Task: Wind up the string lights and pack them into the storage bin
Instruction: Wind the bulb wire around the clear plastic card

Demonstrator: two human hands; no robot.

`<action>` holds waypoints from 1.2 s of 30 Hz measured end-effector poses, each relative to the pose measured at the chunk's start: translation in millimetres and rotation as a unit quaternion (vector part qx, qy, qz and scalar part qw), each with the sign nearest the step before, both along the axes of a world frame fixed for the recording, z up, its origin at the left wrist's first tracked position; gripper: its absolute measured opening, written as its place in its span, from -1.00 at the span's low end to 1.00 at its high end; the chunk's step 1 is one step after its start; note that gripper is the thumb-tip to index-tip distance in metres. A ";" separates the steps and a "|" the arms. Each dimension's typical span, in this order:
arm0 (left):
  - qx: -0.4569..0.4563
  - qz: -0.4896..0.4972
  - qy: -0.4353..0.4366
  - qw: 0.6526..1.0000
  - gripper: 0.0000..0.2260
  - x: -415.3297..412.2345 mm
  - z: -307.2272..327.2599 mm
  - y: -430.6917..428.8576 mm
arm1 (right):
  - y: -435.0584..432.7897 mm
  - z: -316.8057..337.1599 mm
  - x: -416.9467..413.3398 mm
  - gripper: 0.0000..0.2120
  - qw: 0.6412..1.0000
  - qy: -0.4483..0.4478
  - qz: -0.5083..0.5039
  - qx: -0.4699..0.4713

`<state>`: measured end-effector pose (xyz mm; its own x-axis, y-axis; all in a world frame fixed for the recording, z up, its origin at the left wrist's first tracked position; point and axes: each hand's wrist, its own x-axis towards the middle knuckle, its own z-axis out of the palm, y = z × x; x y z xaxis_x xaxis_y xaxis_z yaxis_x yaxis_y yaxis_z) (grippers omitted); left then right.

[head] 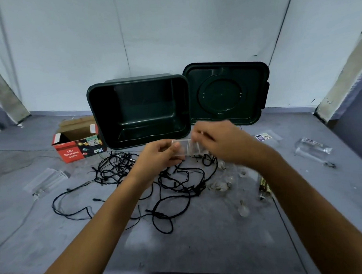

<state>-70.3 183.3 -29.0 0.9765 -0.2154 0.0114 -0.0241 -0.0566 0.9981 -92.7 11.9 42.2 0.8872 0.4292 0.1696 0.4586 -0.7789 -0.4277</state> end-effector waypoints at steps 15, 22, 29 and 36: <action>-0.071 0.028 0.000 0.997 -0.86 0.9 9.2 4.8 | 5.3 -76.3 -3.3 -0.86 0.791 0.364 -0.067 0.487; -0.045 0.053 -0.005 0.998 -0.85 6.7 5.3 5.0 | 18.8 -26.5 -62.4 -0.79 0.981 0.166 -0.051 0.092; -0.010 0.001 0.002 1.000 -0.86 -2.2 4.6 0.0 | -2.4 9.6 24.1 -0.82 0.997 0.022 -0.027 0.062; -0.051 -0.014 0.007 0.999 -0.81 -7.4 10.9 0.5 | -16.2 -56.4 56.6 -0.86 0.813 0.380 -0.039 0.439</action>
<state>-77.7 183.8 -18.1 0.9704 -0.2406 0.0218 -0.0111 0.0456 0.9989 -36.1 -4.3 -14.2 0.8972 0.3768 -0.2303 -0.2346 -0.0352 -0.9715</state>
